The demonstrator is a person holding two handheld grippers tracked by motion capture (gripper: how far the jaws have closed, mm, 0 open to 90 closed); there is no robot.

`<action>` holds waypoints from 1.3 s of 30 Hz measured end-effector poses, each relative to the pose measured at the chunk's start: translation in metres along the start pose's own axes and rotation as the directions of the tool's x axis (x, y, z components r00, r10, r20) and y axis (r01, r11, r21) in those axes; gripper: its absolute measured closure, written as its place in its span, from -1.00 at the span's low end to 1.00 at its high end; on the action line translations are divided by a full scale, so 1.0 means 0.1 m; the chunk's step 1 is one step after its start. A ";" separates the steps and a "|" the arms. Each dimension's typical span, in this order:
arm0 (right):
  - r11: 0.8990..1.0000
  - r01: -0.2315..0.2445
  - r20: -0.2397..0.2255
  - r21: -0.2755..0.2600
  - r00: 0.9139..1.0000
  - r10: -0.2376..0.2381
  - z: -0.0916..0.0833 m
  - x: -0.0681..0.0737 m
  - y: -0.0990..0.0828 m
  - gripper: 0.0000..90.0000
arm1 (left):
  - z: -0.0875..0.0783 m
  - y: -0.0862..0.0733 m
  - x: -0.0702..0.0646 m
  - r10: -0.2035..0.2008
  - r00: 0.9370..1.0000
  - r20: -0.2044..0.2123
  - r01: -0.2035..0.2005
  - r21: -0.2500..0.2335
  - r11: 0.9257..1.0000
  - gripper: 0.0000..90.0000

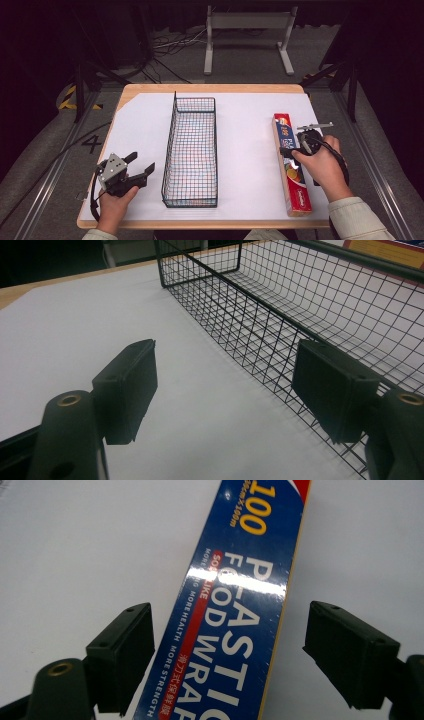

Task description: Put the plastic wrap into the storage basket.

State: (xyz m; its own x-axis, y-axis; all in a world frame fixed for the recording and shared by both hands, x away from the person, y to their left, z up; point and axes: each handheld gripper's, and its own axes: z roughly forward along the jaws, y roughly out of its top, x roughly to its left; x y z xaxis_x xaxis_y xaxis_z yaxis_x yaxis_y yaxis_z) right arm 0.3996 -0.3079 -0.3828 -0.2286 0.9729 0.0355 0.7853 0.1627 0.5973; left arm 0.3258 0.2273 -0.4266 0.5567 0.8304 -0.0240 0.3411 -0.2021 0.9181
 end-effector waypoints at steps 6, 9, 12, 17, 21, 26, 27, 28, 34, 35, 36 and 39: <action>0.997 -0.063 0.009 0.044 0.998 0.063 0.10 0.00 0.00 -0.56 | 0.00 0.00 0.00 0.000 1.000 -0.001 0.000 0.000 1.000 -0.41; 0.996 -0.068 0.028 0.055 0.997 0.066 0.16 0.03 -0.01 -0.55 | 0.00 0.00 0.00 0.000 1.000 0.001 0.000 0.001 1.000 -0.41; 0.995 -0.075 0.041 0.066 0.997 0.073 0.20 0.05 -0.03 -0.51 | 0.00 0.00 0.00 0.000 1.000 0.001 0.000 0.002 1.000 -0.41; 0.991 -0.100 0.066 0.084 0.993 0.095 0.27 0.09 -0.04 -0.42 | 0.00 0.00 0.00 0.000 1.000 0.002 0.000 0.002 1.000 -0.41; 0.988 -0.101 0.092 0.115 0.992 0.091 0.31 0.13 -0.04 -0.39 | 0.00 0.00 0.00 -0.001 1.000 0.001 0.001 0.001 1.000 -0.41; 0.986 -0.106 0.120 0.130 0.989 0.090 0.33 0.15 -0.04 -0.32 | 0.00 0.00 0.00 -0.001 1.000 0.001 0.001 0.003 1.000 -0.41; 0.985 -0.112 0.124 0.129 0.988 0.096 0.33 0.16 -0.04 -0.30 | 0.00 0.00 0.00 -0.001 1.000 0.001 0.001 0.003 1.000 -0.41; 0.983 -0.122 0.131 0.133 0.986 0.105 0.32 0.16 -0.03 -0.28 | 0.00 0.00 0.00 -0.001 1.000 0.001 0.001 0.001 1.000 -0.41; 0.975 -0.165 0.174 0.151 0.975 0.138 0.31 0.21 0.00 -0.15 | 0.00 0.00 0.00 -0.001 1.000 0.000 0.001 0.001 1.000 -0.41; 0.973 -0.170 0.178 0.155 0.974 0.142 0.30 0.21 0.01 -0.14 | 0.00 0.00 0.00 -0.002 1.000 -0.001 0.002 0.001 1.000 -0.41; 0.973 -0.170 0.180 0.158 0.973 0.141 0.30 0.21 0.01 -0.14 | 0.00 0.00 0.00 -0.002 1.000 -0.001 0.002 0.000 1.000 -0.41; 0.971 -0.172 0.173 0.166 0.974 0.143 0.30 0.21 0.02 -0.13 | 0.00 -0.01 0.01 -0.003 1.000 0.001 0.003 0.001 1.000 -0.41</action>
State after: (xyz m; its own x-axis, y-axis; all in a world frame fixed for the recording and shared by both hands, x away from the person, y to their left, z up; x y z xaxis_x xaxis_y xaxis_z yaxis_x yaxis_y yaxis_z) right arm 0.4133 -0.2821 -0.4046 -0.0109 0.9998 -0.0186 0.8974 0.0180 0.4408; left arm 0.3261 0.2279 -0.4271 0.5562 0.8306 -0.0266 0.3431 -0.2003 0.9177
